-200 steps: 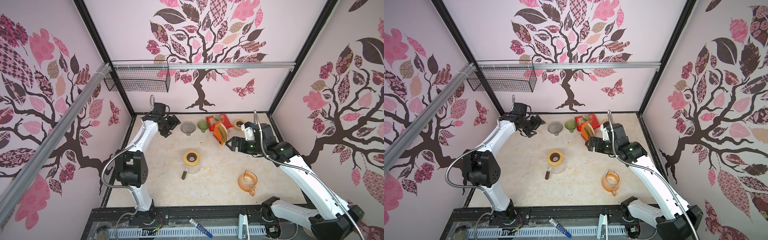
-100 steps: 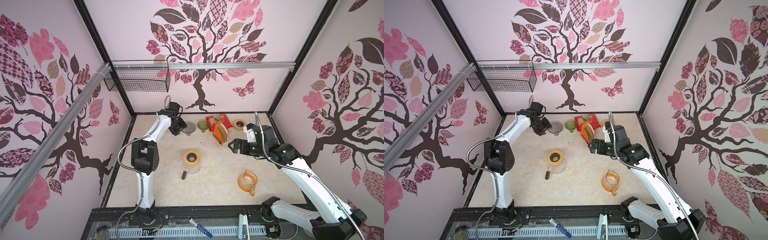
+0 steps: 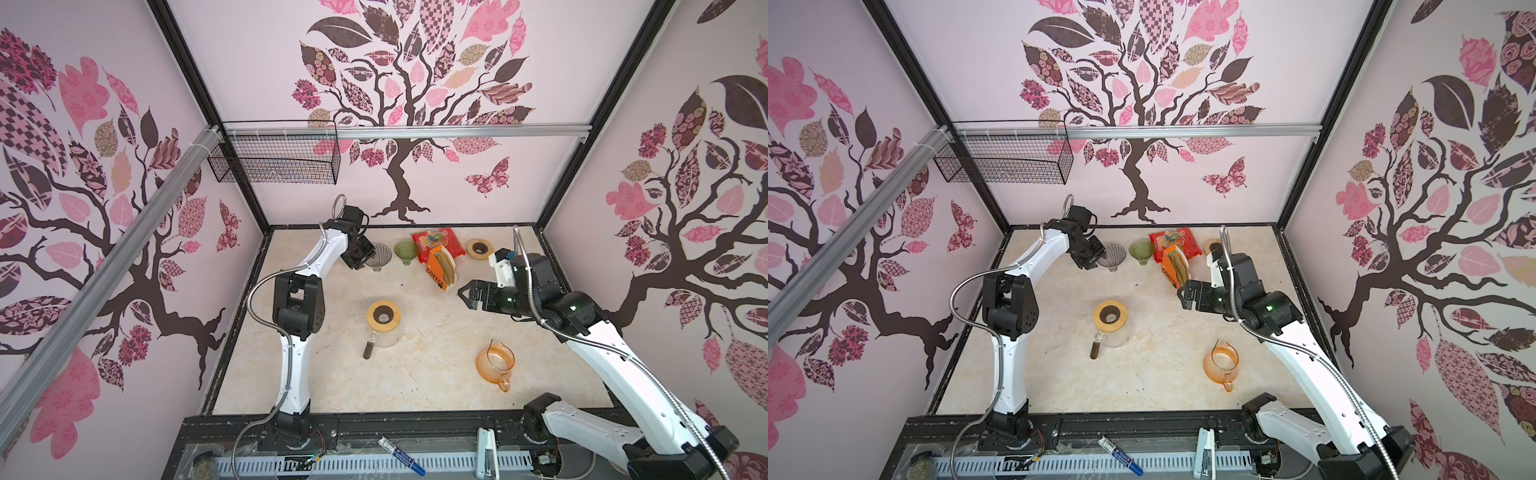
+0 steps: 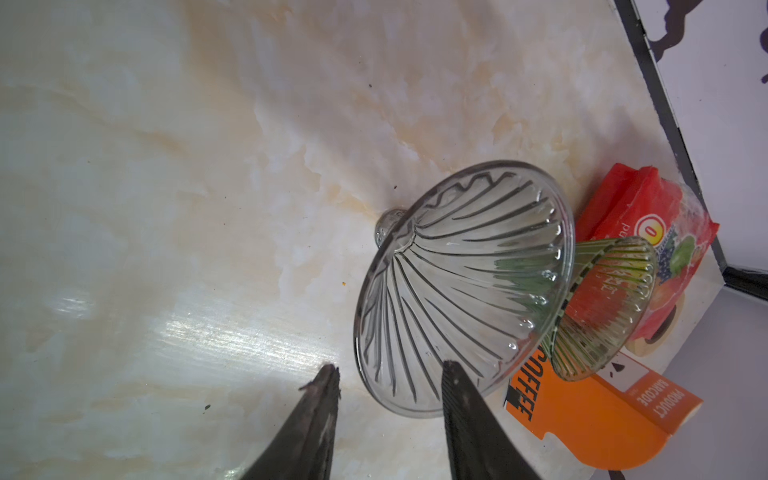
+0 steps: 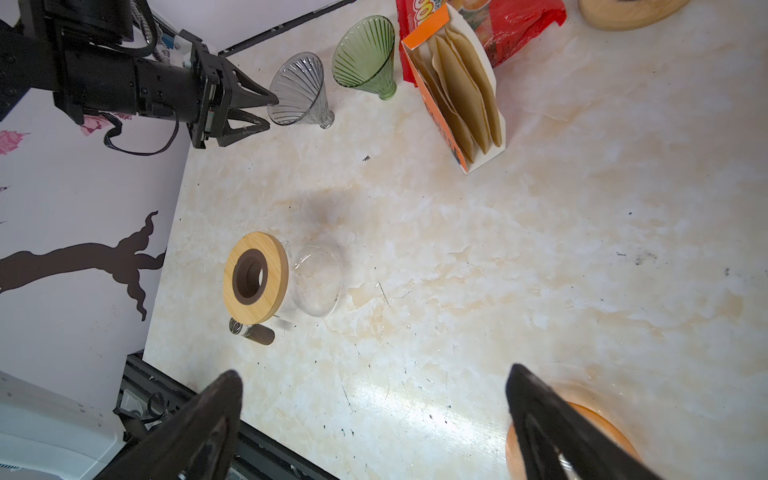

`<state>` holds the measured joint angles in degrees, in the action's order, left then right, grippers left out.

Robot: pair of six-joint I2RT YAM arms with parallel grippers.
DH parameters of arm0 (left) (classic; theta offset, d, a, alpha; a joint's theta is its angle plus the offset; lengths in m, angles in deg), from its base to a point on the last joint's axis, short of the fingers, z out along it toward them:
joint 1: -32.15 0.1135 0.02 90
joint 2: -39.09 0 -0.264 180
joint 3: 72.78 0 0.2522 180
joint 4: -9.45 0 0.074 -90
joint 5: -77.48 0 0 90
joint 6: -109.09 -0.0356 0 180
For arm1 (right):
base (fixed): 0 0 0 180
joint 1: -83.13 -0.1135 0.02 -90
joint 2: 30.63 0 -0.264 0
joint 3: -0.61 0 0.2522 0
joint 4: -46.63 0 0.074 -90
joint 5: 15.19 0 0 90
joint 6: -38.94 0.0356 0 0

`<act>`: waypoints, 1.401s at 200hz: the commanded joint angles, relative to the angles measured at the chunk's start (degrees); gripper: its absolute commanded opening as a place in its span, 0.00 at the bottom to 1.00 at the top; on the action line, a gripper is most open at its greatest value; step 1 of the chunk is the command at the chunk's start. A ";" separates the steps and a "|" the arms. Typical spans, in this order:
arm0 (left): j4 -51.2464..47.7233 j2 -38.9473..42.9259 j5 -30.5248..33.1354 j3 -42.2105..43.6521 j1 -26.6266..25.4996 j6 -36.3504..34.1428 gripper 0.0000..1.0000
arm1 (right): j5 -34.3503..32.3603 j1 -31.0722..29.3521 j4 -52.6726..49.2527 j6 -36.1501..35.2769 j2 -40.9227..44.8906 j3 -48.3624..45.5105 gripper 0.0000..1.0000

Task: Place the coffee filter in the dripper
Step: 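Move the left gripper to the clear ribbed glass dripper near the far edge, then close the left gripper on the rim of the clear glass dripper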

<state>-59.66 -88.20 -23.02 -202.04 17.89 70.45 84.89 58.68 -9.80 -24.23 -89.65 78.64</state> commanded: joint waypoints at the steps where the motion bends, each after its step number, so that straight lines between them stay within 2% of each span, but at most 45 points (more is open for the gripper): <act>1: 0.82 -1.08 0.92 -2.96 -0.06 1.01 0.40 | 0.28 -0.03 -0.46 -1.07 1.04 -0.29 1.00; 103: 1.28 -2.63 0.92 -2.30 0.71 2.07 0.32 | 0.37 -0.07 0.22 -1.17 1.35 -1.12 1.00; 152: 2.26 -2.79 0.39 -1.05 1.23 2.41 0.24 | 0.23 -0.11 0.40 -1.17 1.36 -1.38 1.00; 280: 5.81 -2.96 -1.16 1.95 1.42 3.84 0.19 | 0.19 -0.11 1.20 -1.12 1.45 -1.93 1.00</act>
<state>-55.51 -90.43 -23.74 -201.76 19.05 73.53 85.07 58.68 -8.93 -24.34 -89.43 76.57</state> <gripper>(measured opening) 0.192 0.998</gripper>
